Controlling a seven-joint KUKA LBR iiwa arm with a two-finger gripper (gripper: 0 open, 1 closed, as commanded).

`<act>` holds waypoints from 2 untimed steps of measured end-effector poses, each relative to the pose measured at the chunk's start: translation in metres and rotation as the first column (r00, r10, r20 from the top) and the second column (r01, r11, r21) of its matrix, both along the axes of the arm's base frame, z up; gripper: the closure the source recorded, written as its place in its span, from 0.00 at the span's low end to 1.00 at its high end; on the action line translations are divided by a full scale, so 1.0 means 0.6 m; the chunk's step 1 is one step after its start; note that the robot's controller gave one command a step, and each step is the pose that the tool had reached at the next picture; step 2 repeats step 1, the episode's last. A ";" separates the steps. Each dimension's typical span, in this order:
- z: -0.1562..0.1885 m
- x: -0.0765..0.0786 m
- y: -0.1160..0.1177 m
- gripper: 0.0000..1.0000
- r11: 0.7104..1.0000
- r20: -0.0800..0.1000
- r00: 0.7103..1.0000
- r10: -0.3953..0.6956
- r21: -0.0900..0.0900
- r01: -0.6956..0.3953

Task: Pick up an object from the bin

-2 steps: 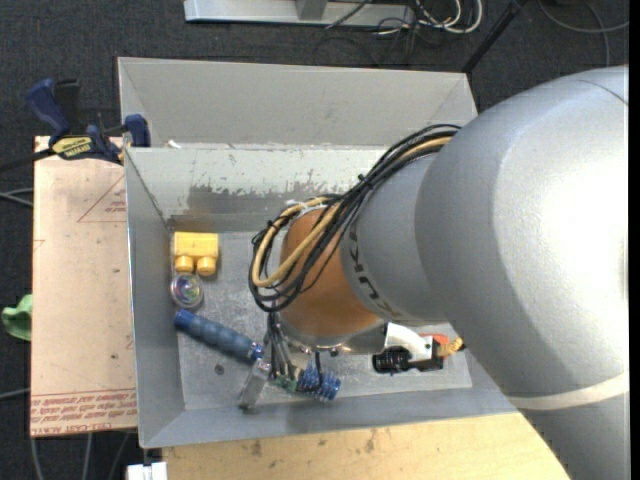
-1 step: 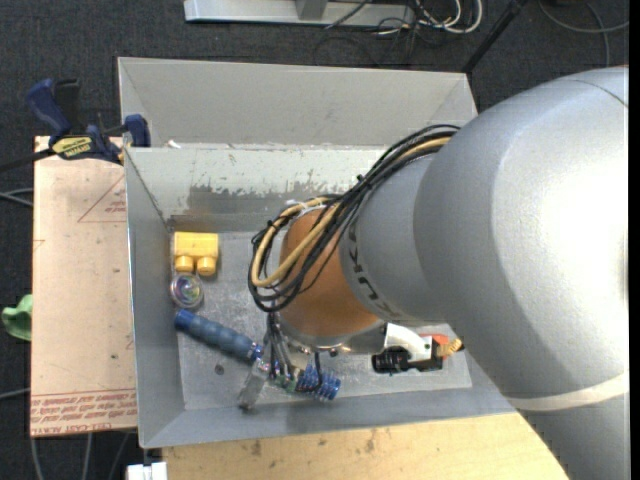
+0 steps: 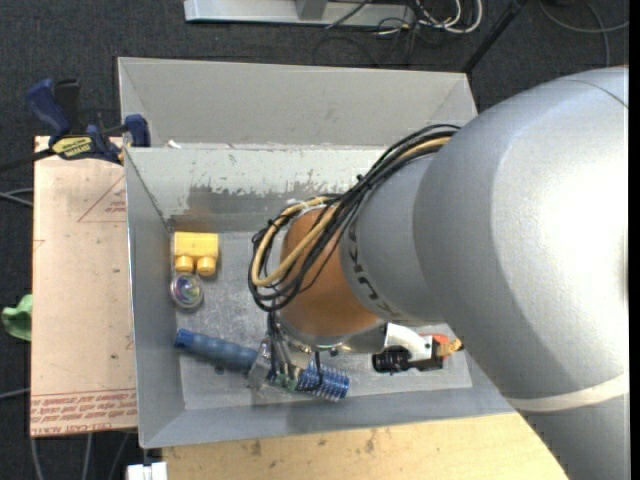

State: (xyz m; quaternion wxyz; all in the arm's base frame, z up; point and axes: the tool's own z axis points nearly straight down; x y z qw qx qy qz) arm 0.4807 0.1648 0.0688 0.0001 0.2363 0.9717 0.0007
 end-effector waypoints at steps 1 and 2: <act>0.184 0.002 0.001 1.00 1.000 0.006 1.000 0.003 0.001 -0.003; 0.184 0.002 0.001 1.00 1.000 0.006 1.000 0.003 0.001 -0.003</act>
Offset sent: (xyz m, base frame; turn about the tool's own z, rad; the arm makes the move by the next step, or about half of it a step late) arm -0.0001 0.0001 0.1070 0.0000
